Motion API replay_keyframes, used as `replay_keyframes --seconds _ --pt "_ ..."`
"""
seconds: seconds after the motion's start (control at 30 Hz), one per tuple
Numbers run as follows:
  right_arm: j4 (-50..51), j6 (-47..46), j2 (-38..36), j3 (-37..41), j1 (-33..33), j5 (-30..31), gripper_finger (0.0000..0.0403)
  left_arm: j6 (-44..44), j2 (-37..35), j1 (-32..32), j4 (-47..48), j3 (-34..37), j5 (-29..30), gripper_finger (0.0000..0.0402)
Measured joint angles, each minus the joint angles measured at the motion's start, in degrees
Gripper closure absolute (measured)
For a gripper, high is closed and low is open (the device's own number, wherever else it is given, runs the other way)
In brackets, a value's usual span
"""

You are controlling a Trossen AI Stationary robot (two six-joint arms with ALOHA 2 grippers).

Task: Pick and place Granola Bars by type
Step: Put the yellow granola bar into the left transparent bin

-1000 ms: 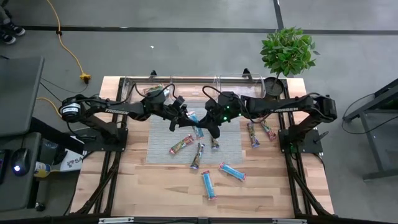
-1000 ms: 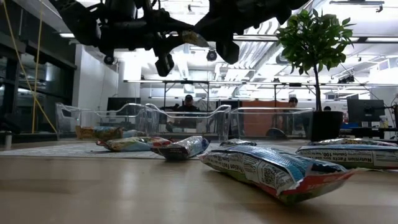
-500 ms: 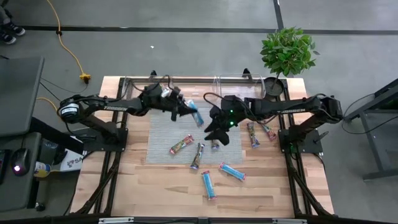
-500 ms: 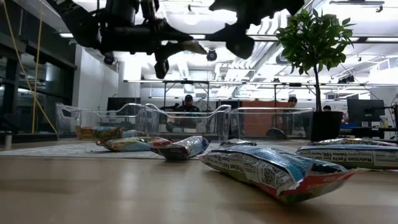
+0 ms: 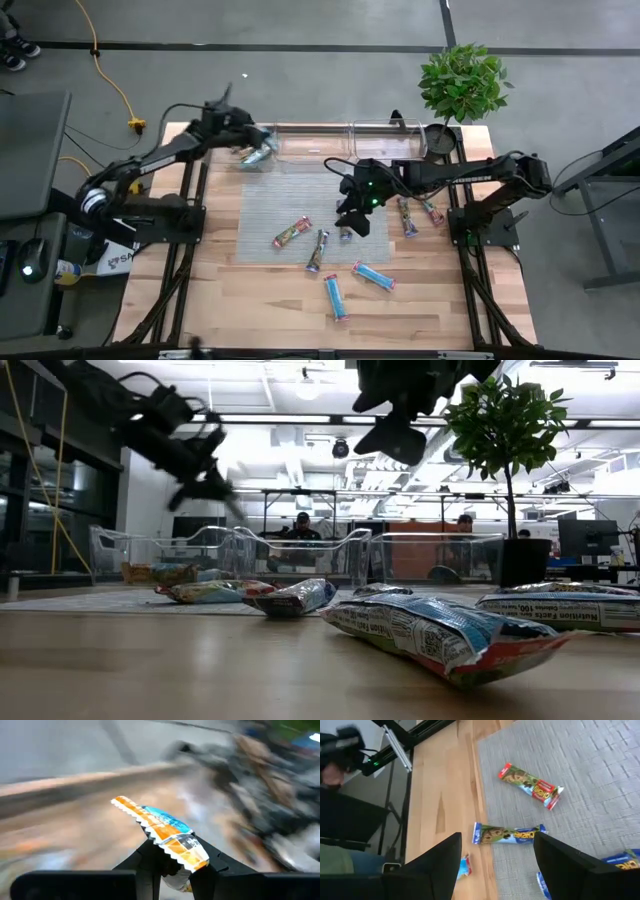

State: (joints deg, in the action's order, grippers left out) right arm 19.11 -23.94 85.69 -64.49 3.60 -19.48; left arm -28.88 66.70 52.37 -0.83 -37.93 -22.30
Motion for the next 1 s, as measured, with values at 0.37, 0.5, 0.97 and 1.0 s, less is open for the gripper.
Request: replay_keyframes --seconds 0.37,0.5,0.97,1.0 --pt "0.0 0.6 0.0 0.0 1.0 1.4 0.0171 -12.7 -4.8 11.4 25.7 -5.1 17.5 0.0332" --pt "-0.1 0.8 0.0 0.0 1.3 1.4 0.0171 -14.6 -3.0 11.4 29.9 -8.5 17.4 0.0332" --pt "-0.1 1.8 0.0 0.0 1.3 1.1 0.0171 -11.4 -2.2 11.4 30.7 -10.5 15.2 0.0302" --pt "-0.1 1.9 0.0 0.0 1.3 1.1 0.0171 -11.4 -2.2 11.4 30.7 -10.5 14.6 0.0289"
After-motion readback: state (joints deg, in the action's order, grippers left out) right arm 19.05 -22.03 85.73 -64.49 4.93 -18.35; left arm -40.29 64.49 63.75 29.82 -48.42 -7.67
